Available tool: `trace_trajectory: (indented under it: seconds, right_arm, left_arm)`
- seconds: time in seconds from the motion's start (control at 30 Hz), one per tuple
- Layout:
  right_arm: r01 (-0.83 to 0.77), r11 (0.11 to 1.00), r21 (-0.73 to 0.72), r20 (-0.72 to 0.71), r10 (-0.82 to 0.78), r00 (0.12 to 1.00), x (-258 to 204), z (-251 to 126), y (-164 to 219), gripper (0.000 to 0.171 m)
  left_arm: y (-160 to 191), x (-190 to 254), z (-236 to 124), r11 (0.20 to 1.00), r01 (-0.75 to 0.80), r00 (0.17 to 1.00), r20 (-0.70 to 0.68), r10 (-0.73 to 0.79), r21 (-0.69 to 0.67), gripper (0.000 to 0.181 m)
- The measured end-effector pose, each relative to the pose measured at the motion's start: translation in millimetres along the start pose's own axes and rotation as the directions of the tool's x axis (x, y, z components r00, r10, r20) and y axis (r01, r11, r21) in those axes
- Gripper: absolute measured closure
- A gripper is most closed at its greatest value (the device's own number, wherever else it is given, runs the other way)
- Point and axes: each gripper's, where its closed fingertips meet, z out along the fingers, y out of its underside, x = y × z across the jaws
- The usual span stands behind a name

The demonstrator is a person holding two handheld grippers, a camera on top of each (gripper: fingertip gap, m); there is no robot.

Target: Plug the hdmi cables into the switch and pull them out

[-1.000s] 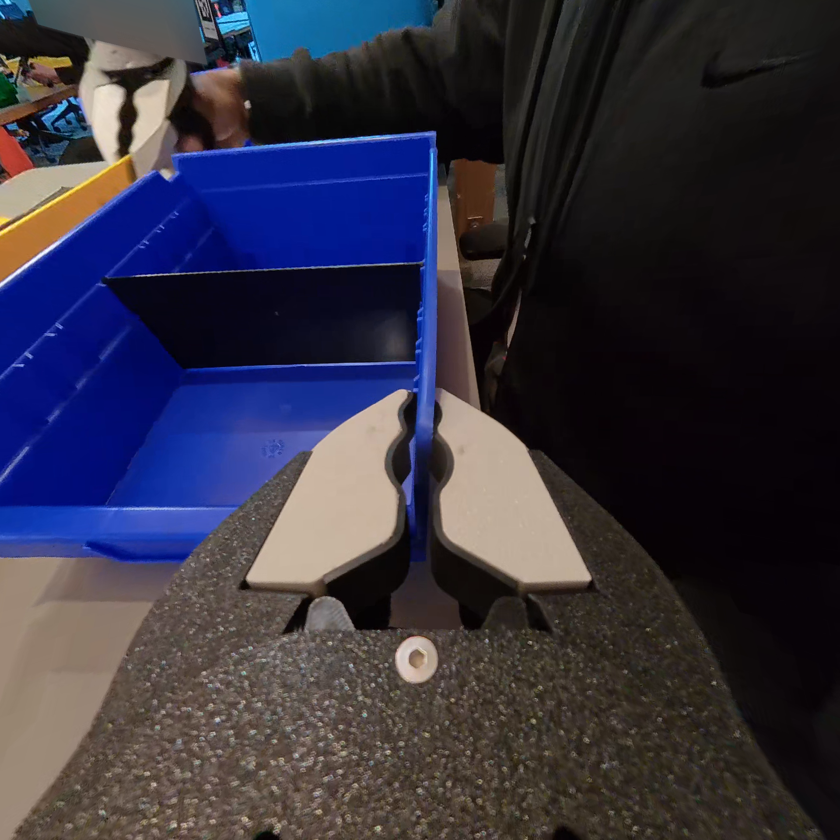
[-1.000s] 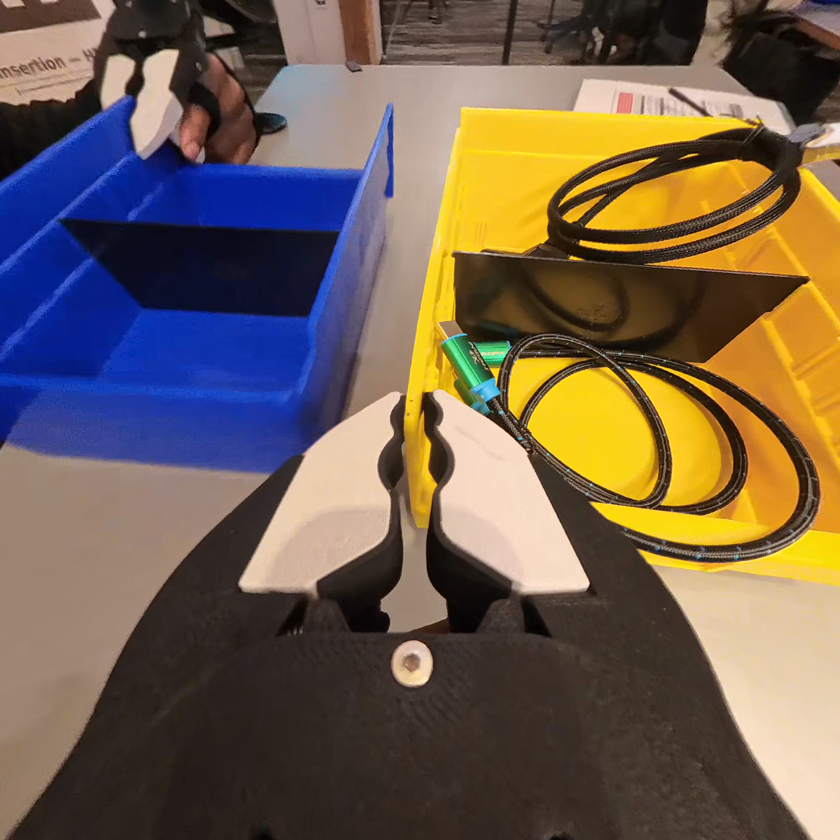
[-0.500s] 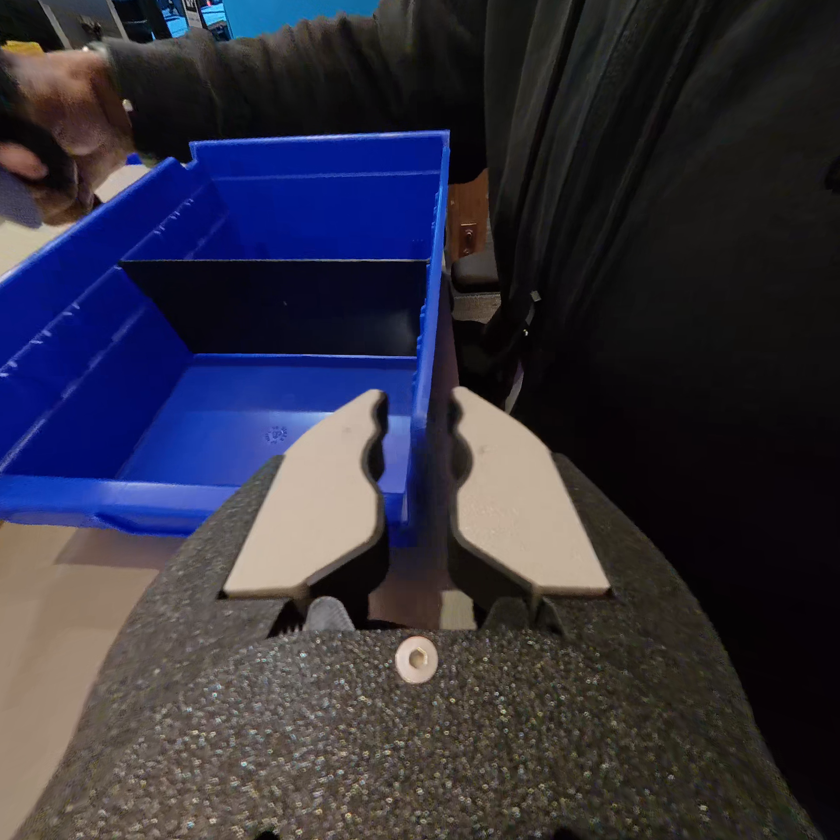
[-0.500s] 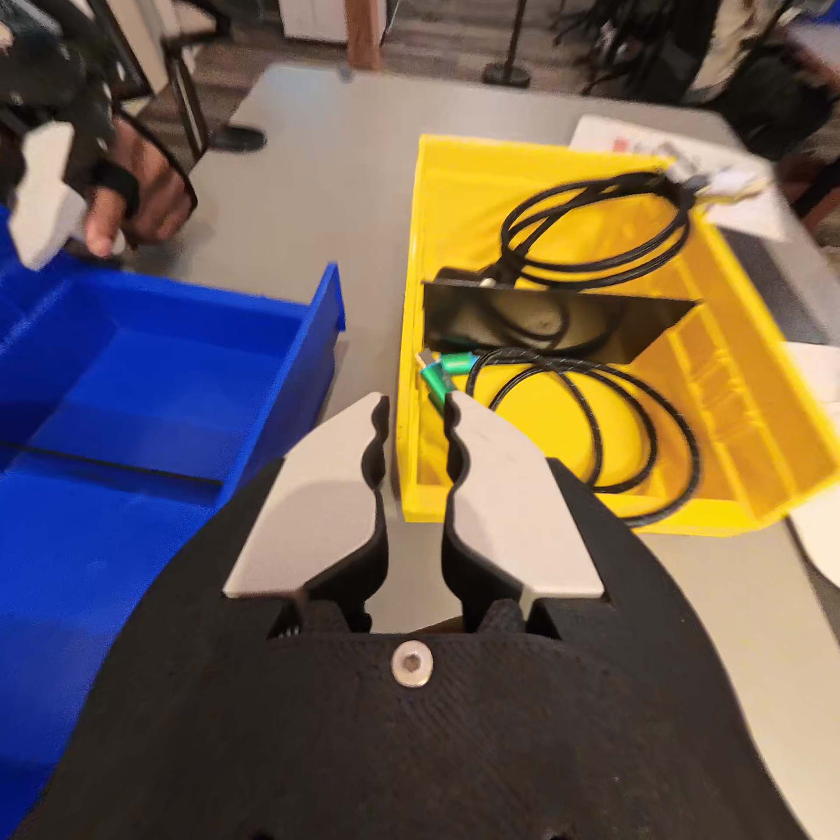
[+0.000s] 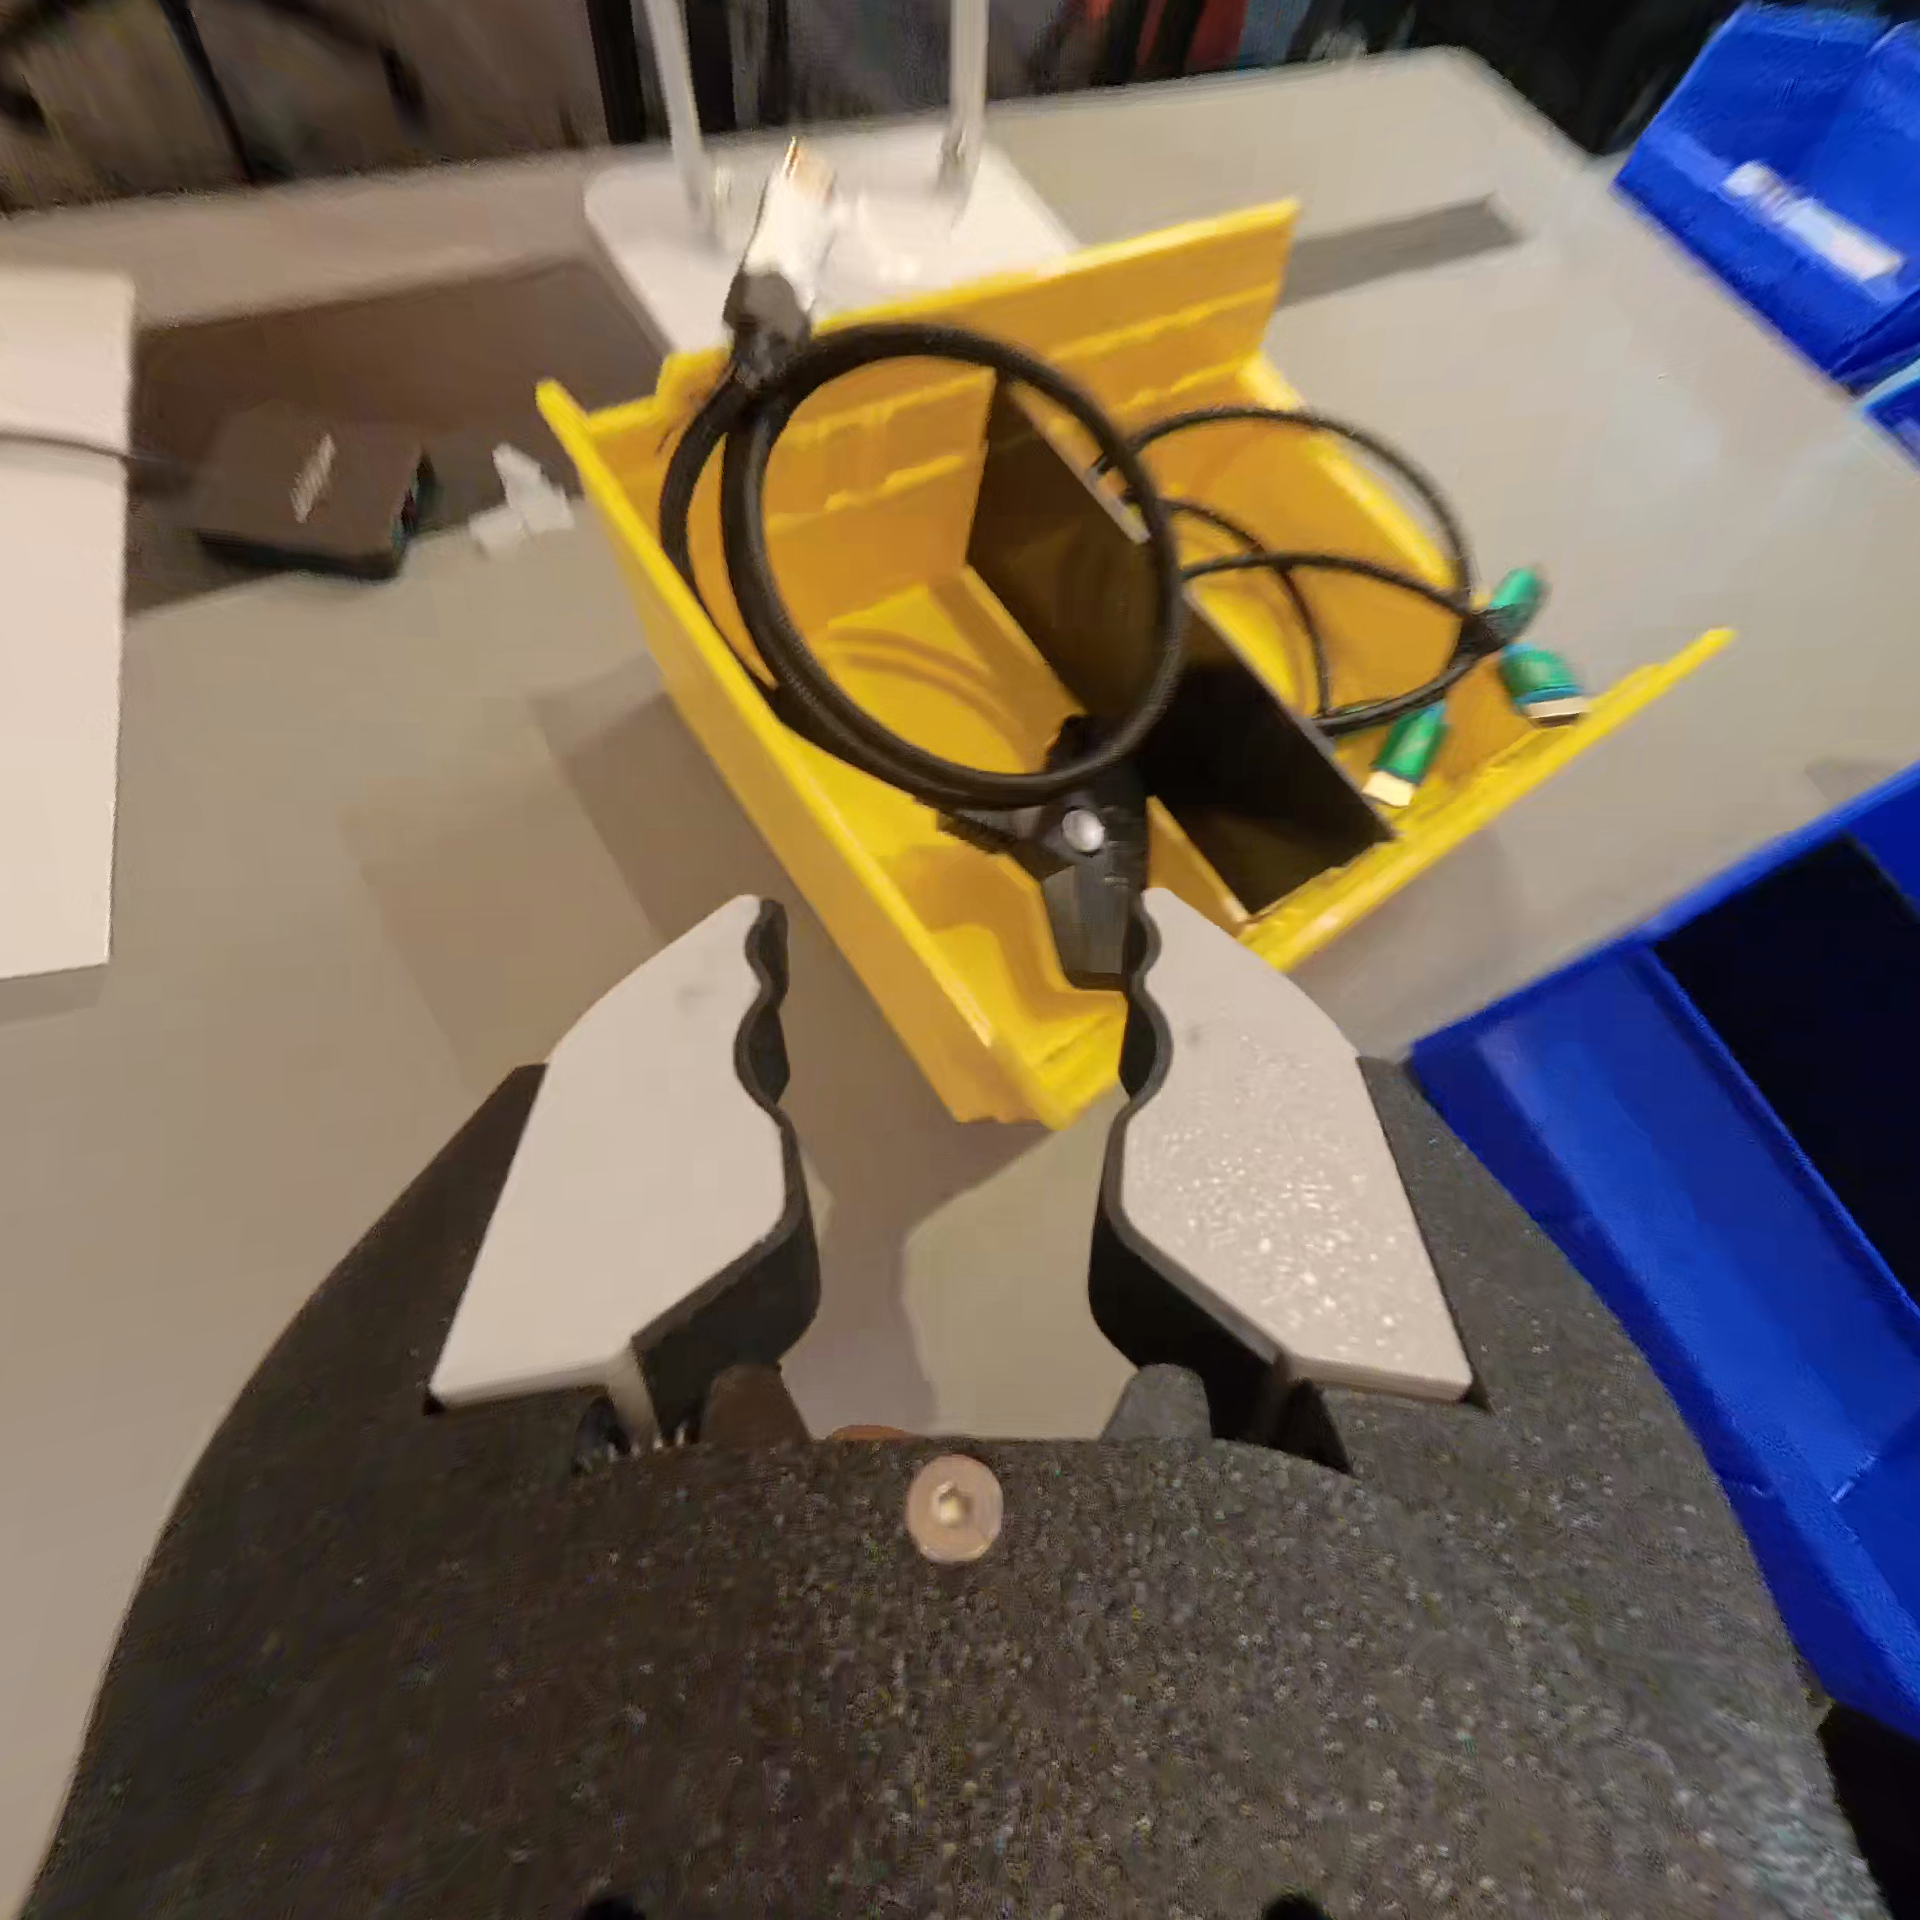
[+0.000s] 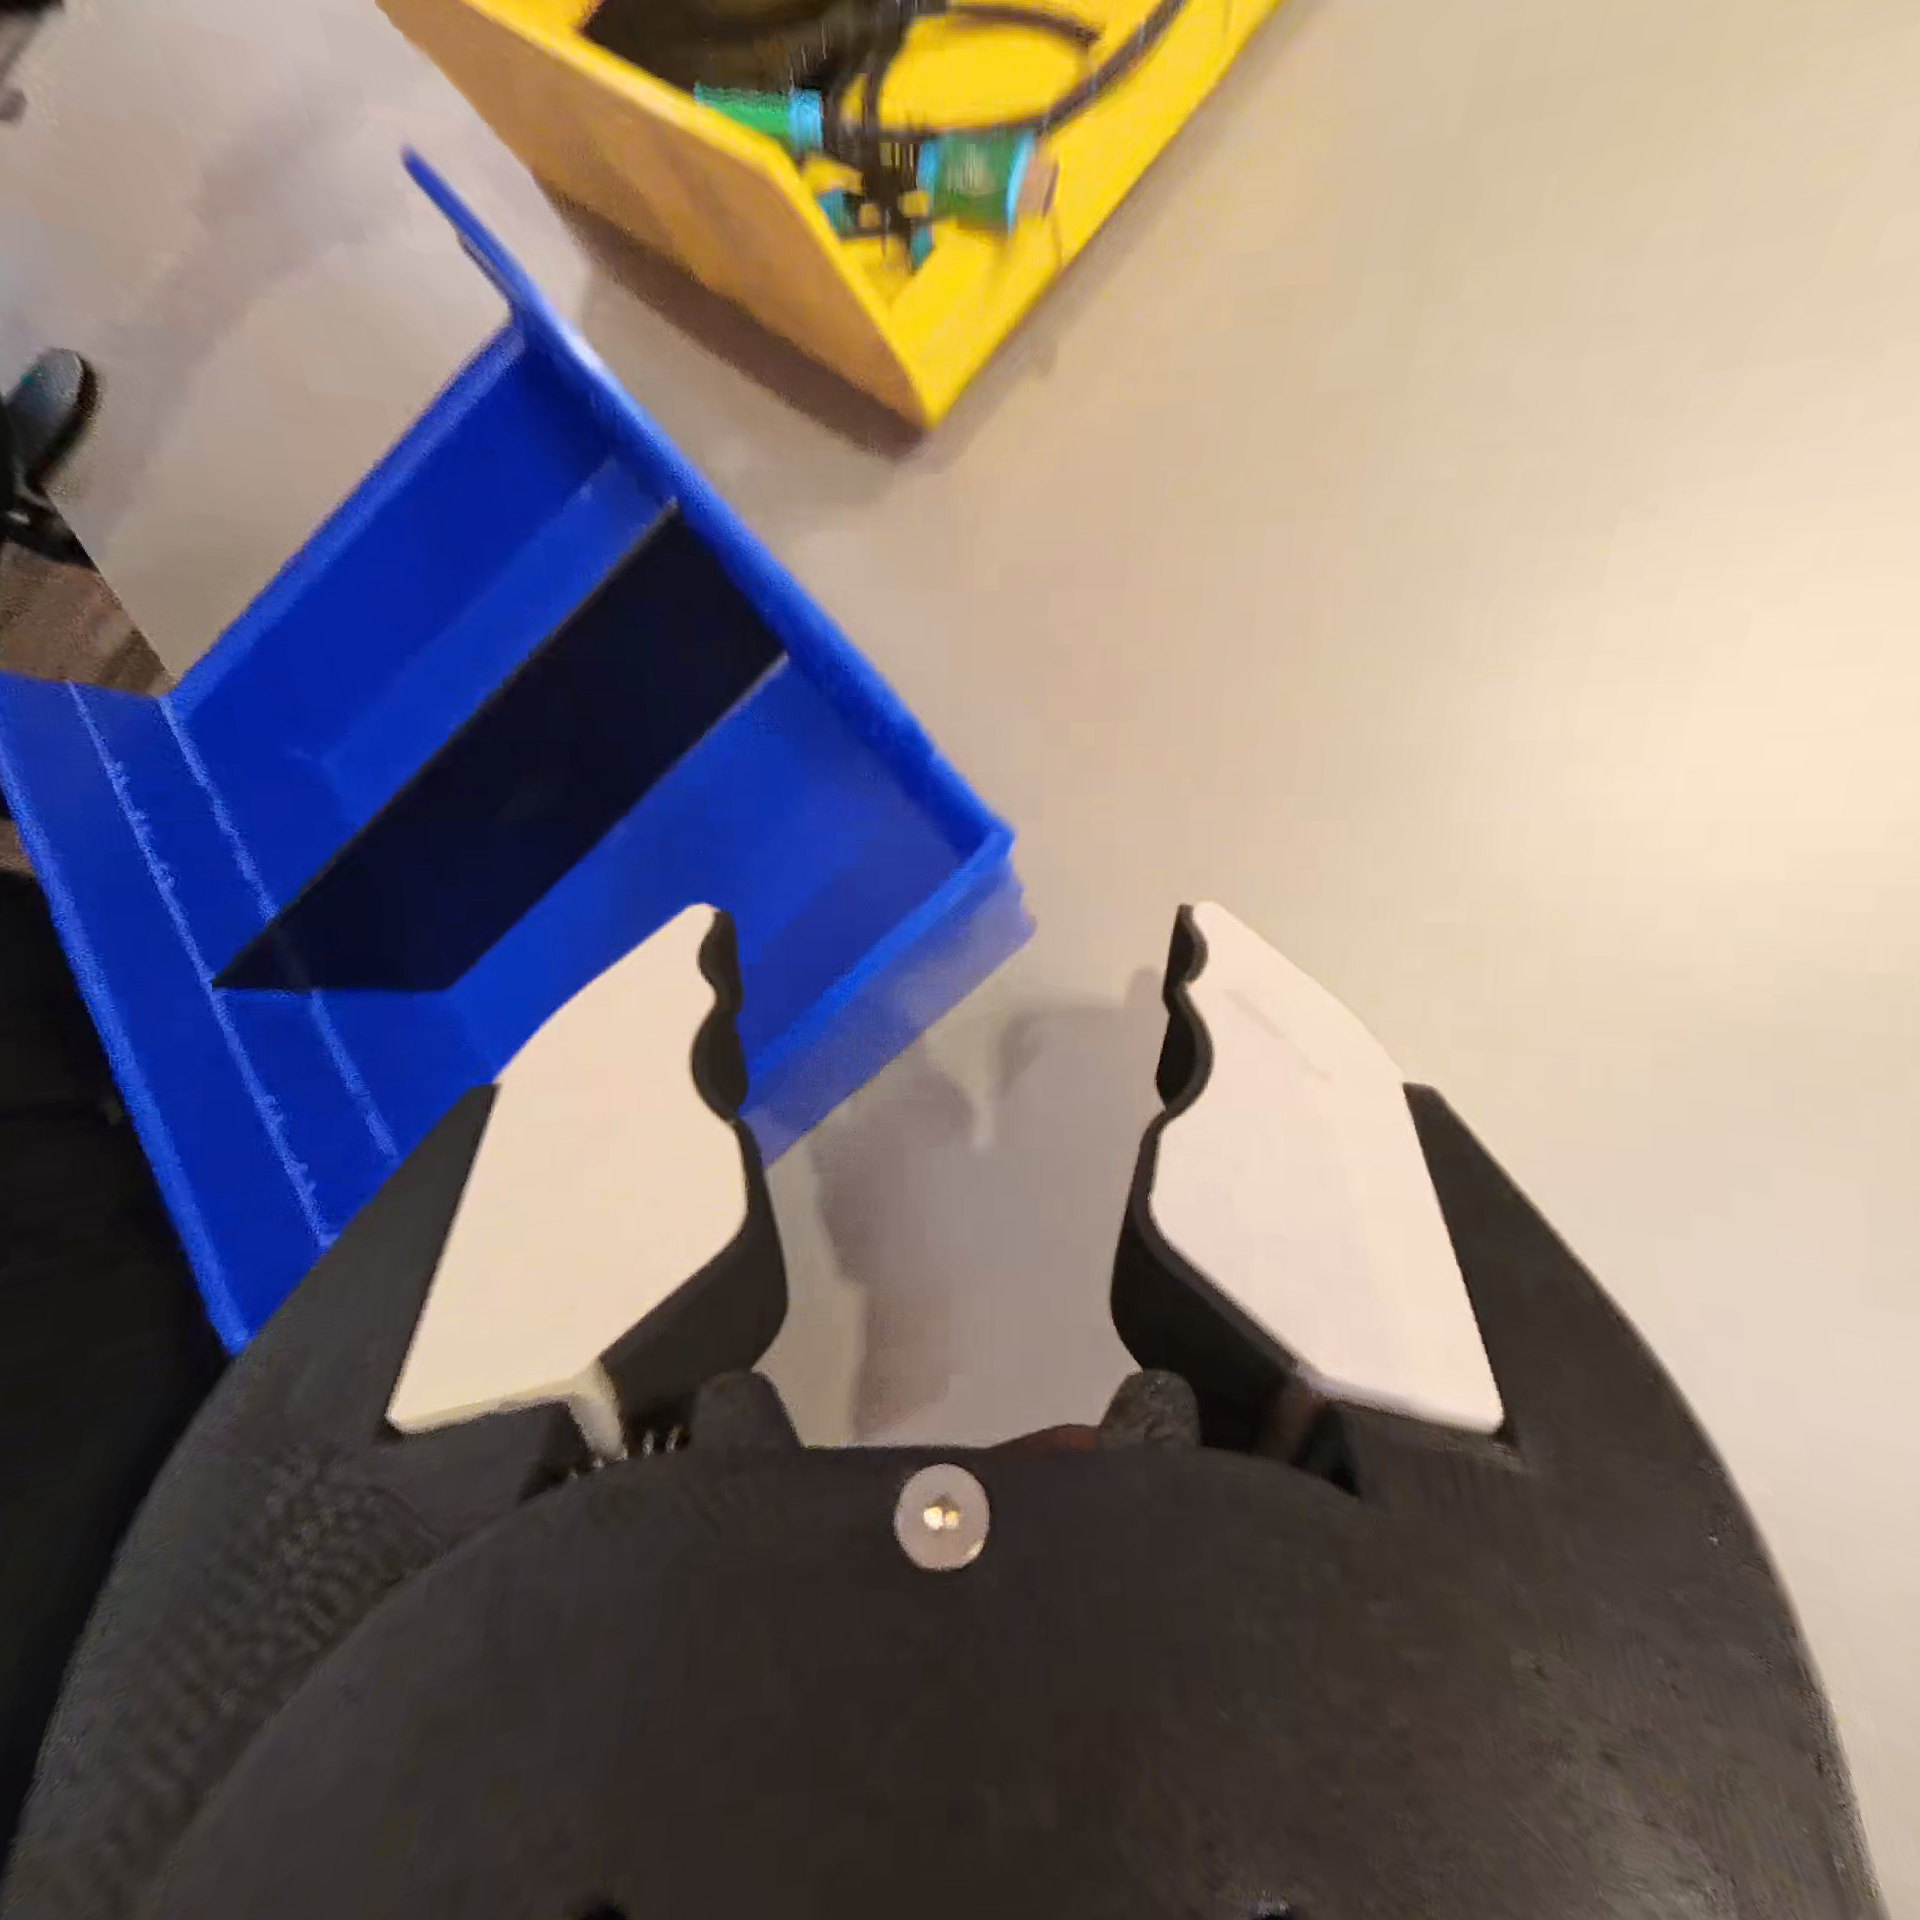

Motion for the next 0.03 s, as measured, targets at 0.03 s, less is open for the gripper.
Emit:
trace_trajectory:
  seconds: [0.03]
  right_arm:
    - [-0.021, 1.000, -0.020, 0.002, 0.021, 1.000, -2.3, 1.9, 10.2, 0.091]
  left_arm:
    - [2.1, -8.3, 11.9, 0.998, 0.019, 1.000, 0.001, -0.019, -0.056, 0.119]
